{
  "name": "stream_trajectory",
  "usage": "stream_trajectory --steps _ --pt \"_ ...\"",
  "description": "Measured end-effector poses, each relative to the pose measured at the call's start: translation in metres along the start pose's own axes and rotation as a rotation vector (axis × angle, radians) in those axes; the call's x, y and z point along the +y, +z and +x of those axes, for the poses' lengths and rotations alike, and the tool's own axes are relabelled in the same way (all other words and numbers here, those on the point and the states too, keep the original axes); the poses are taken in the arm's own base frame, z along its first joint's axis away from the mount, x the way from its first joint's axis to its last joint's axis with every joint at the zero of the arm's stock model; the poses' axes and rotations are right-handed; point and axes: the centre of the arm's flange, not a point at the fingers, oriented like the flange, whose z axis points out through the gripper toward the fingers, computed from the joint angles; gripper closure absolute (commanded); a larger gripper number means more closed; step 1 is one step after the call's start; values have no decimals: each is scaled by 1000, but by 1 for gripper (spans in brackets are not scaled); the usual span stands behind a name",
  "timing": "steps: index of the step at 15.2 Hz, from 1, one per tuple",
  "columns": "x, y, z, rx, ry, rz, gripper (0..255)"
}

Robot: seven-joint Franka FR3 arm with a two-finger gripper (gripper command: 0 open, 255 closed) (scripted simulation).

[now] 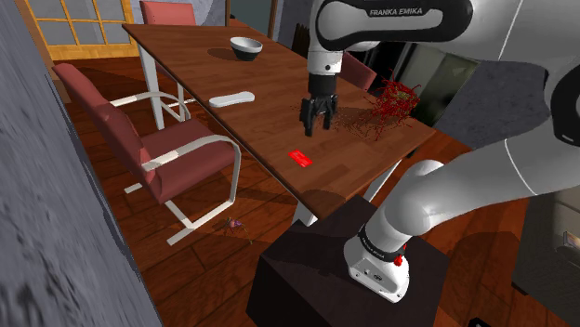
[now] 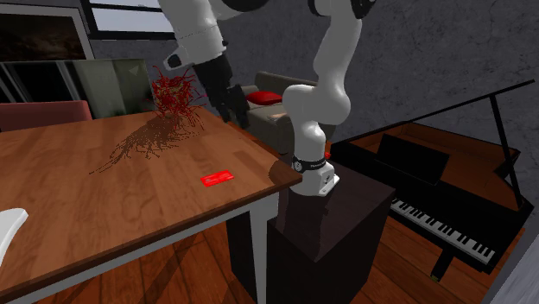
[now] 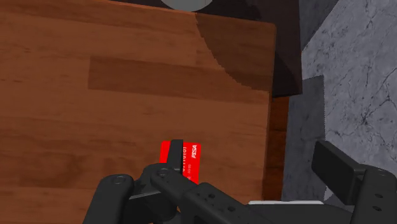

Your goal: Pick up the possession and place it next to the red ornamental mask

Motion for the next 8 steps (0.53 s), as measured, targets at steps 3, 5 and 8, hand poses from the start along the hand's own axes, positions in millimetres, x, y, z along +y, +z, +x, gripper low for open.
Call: stream_trajectory --steps 3,5,8 --pt "10 27 33 -79 26 -15 0" --pt "19 49 56 -133 43 -25 0" --pt "31 78 93 -211 69 -40 0"
